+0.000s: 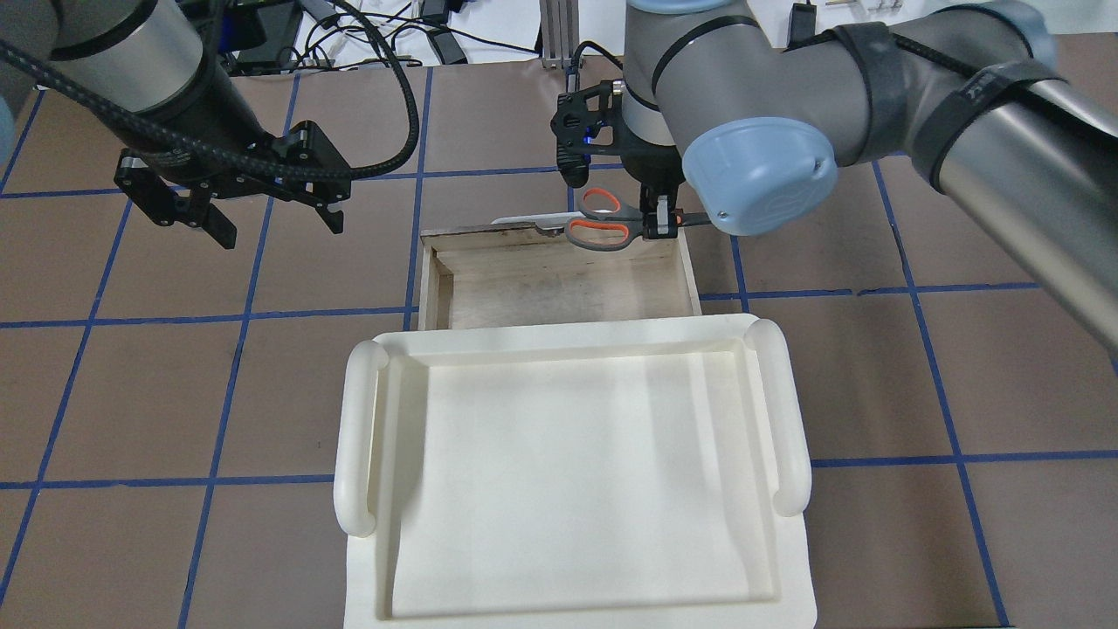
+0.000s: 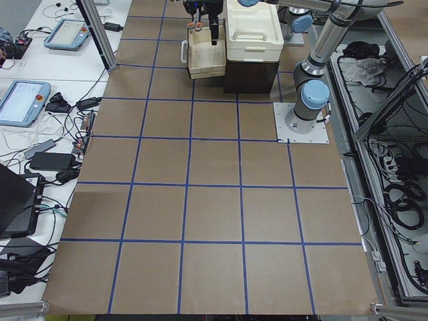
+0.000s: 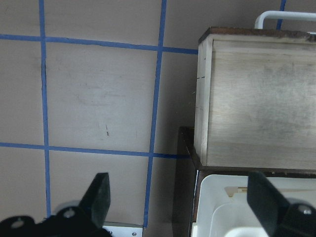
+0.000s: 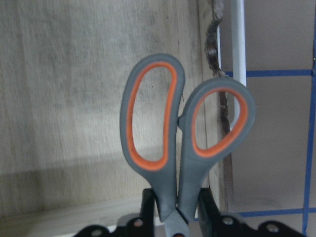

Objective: Put scissors in drawer and close it
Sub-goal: 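Lower the scissors into the drawer and open the right gripper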

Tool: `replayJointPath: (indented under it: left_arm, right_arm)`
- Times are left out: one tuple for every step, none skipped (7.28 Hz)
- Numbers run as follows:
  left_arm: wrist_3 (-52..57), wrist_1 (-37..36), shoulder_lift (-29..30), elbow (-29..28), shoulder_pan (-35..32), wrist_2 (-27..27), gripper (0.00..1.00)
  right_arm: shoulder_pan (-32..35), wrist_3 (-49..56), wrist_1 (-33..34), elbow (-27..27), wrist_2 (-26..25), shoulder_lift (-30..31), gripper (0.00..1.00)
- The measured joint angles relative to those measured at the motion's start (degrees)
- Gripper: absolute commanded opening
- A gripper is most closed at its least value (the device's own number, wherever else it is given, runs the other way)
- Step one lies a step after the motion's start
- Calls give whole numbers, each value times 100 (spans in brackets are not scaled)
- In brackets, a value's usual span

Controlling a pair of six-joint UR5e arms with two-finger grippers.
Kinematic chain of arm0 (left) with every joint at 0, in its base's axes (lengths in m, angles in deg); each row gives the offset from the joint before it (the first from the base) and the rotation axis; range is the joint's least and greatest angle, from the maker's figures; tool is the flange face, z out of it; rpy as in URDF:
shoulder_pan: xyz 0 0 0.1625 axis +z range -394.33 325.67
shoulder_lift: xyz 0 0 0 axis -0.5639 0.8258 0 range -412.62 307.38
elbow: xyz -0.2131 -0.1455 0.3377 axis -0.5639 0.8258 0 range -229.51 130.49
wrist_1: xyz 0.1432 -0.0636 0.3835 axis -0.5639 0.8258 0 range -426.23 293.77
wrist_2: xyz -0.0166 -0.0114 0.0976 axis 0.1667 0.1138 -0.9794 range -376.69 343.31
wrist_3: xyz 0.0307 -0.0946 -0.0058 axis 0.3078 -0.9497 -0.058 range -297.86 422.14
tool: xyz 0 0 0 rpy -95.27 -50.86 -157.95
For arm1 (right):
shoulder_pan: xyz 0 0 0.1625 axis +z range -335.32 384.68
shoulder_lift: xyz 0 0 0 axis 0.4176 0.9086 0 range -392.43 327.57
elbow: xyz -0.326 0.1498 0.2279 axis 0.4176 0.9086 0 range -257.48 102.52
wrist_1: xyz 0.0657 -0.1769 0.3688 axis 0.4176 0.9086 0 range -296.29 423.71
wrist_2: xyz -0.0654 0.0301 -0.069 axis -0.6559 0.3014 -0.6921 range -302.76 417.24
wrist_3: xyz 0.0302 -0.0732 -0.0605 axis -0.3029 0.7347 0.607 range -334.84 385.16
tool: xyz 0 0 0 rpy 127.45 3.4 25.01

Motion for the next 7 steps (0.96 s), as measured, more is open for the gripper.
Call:
replayJointPath:
  left_arm:
    - [0, 9, -7, 0, 0, 0, 100]
    - [0, 16, -14, 0, 0, 0, 100]
    - [0, 20, -16, 0, 0, 0, 100]
    - [2, 21, -17, 0, 0, 0, 100]
    - [3, 18, -18, 0, 0, 0, 100]
    - [2, 17, -17, 0, 0, 0, 100]
    - [1, 16, -14, 0, 1, 0, 100]
  right_arm:
    - [220, -331, 12, 0, -29, -83, 0]
    - [442, -578, 38, 1, -43, -181, 0]
    - [595, -759, 77, 5, -36, -277, 0]
    - [700, -890, 142, 7, -11, -365, 0]
    - [805, -962, 192, 10, 5, -455, 0]
    - [910, -1020, 231, 12, 13, -541, 0]
    - [996, -1105, 263, 11, 19, -615, 0]
